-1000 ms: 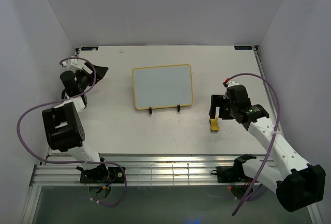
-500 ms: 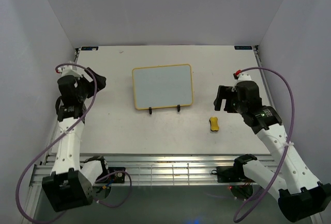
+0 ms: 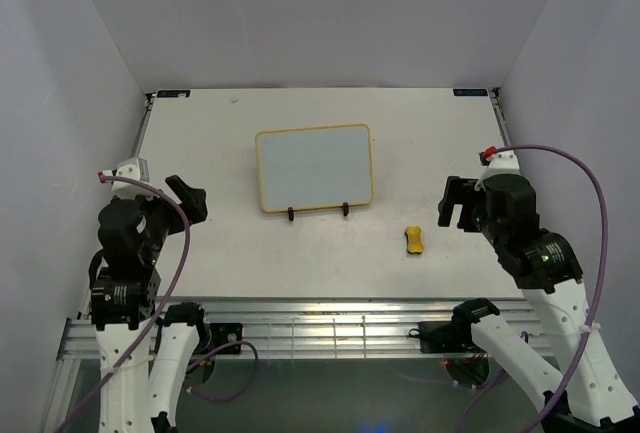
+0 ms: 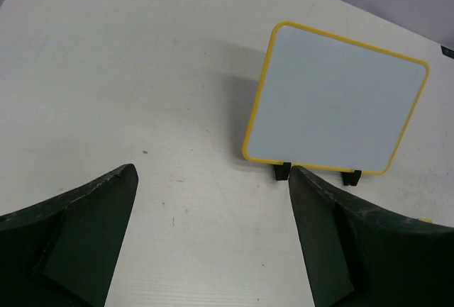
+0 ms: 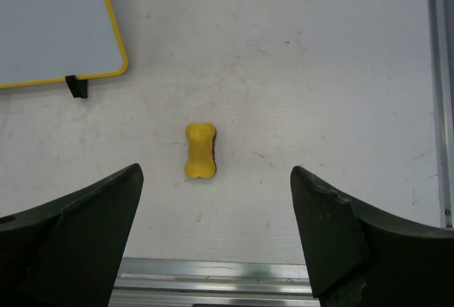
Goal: Erase the whiteboard
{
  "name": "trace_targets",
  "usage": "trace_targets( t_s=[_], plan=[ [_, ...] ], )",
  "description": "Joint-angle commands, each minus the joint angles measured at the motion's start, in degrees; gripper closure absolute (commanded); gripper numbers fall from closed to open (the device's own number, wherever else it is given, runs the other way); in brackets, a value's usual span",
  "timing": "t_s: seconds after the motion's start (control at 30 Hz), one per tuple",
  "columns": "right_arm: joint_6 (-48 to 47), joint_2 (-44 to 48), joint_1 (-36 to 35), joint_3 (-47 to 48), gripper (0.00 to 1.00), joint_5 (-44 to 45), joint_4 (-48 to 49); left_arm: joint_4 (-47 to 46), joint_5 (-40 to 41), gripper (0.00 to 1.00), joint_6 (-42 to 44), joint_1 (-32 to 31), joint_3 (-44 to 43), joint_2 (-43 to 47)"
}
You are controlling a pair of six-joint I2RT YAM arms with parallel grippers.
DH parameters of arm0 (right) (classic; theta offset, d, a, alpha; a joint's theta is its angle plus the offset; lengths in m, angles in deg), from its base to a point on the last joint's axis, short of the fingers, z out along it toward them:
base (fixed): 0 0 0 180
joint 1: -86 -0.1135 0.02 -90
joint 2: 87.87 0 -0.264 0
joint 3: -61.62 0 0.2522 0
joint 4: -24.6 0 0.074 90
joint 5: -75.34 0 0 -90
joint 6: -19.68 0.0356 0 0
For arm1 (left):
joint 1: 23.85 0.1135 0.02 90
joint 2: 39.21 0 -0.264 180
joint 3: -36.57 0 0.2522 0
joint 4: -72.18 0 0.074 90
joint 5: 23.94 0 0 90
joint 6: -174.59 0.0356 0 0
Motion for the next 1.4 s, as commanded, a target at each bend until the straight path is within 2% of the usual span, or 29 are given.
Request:
trace_targets(
  t_s=[0.0, 0.13, 0.33, 0.5, 0.83, 0.97, 1.37],
  plan=[
    [-1.94, 3.59, 0.01, 3.30, 0.10, 3.13, -5.85, 7.41, 4.50, 0.02, 1.40, -0.88, -3.06, 3.20],
    [-1.50, 7.98, 0.01, 2.08, 0.10, 0.84, -7.97, 8.82, 5.12, 0.02, 0.35, -0.97, -3.15, 4.52],
    [-1.59, 9.75, 0.01, 3.39, 0.10, 4.71, -8.50, 9.09, 10.74, 0.02, -2.11, -0.97, -3.76, 5.58],
    [-1.50, 9.49, 0.01, 3.13, 0.10, 4.36, -8.32, 8.56, 10.04, 0.02, -1.85, -3.34, -4.47, 5.49],
    [-2.20, 9.13, 0.01, 3.83, 0.10, 5.94, -8.41, 7.24, 6.96, 0.02, -1.32, -3.69, -3.85, 5.67],
    [-2.29, 9.75, 0.01, 3.92, 0.10, 6.20, -8.50, 6.10, 3.11, 0.02, -0.53, -3.96, -3.68, 5.31],
    [-2.29, 9.84, 0.01, 3.92, 0.10, 6.20, -8.41, 5.49, 3.01, 0.02, 0.17, -4.04, -3.50, 5.31]
  ],
)
